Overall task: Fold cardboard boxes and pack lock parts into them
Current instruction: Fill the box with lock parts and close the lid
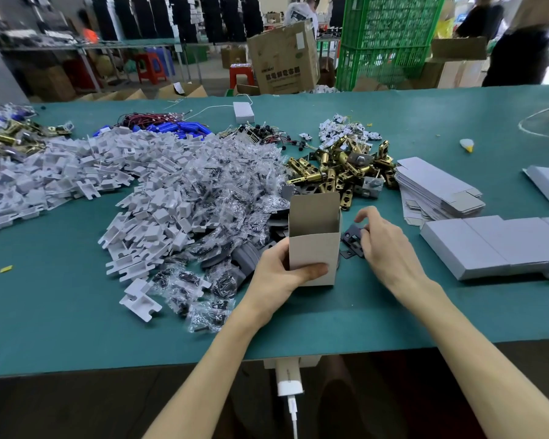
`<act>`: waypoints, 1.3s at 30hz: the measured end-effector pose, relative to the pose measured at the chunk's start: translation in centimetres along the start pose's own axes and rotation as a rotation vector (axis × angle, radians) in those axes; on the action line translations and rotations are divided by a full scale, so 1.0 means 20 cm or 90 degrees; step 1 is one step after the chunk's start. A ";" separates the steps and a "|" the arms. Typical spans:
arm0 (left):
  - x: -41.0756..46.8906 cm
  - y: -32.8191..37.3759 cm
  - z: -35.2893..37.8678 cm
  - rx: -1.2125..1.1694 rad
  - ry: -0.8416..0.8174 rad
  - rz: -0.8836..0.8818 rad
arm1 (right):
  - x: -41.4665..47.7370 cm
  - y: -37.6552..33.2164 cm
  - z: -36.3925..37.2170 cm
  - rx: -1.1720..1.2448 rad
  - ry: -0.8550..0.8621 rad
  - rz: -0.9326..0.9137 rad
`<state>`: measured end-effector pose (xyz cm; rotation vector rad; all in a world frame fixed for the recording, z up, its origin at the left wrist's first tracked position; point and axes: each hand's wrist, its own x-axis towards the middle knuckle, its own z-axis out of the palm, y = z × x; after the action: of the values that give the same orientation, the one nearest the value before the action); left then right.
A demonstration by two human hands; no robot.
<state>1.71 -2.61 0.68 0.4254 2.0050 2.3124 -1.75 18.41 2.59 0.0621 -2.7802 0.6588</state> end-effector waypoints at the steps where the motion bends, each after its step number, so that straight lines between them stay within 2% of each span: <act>1: 0.00 0.00 0.00 0.001 0.000 0.002 | -0.01 0.00 0.00 0.001 -0.007 0.001; 7: 0.01 -0.01 0.00 -0.006 -0.002 0.003 | -0.02 -0.01 0.00 -0.035 -0.056 0.000; 11: 0.01 -0.01 0.00 -0.009 -0.003 0.003 | -0.02 -0.01 0.01 -0.077 -0.042 0.041; 15: 0.01 -0.01 0.00 -0.009 -0.005 0.003 | -0.02 -0.01 0.01 0.028 0.006 0.074; 21: 0.01 -0.02 -0.01 -0.008 -0.008 -0.001 | -0.01 -0.02 -0.08 0.300 0.013 0.169; 23: 0.01 -0.02 -0.01 -0.009 -0.010 -0.001 | -0.02 -0.05 -0.13 0.328 0.040 0.140; 29: 0.01 -0.03 -0.01 -0.002 -0.007 0.003 | -0.08 -0.23 -0.38 0.354 0.215 -0.057; 31: 0.01 -0.03 -0.01 0.003 -0.003 0.002 | -0.11 -0.32 -0.47 0.374 0.233 -0.111; 36: 0.01 -0.03 0.00 0.006 0.000 -0.006 | -0.14 -0.51 -0.52 0.312 0.110 -0.230; 39: 0.01 -0.02 0.00 0.012 0.000 -0.007 | -0.11 -0.55 -0.48 0.167 0.044 -0.260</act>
<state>1.50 -2.59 0.34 0.4144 2.0258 2.2880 4.02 12.72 15.00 0.6290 -2.4852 0.8848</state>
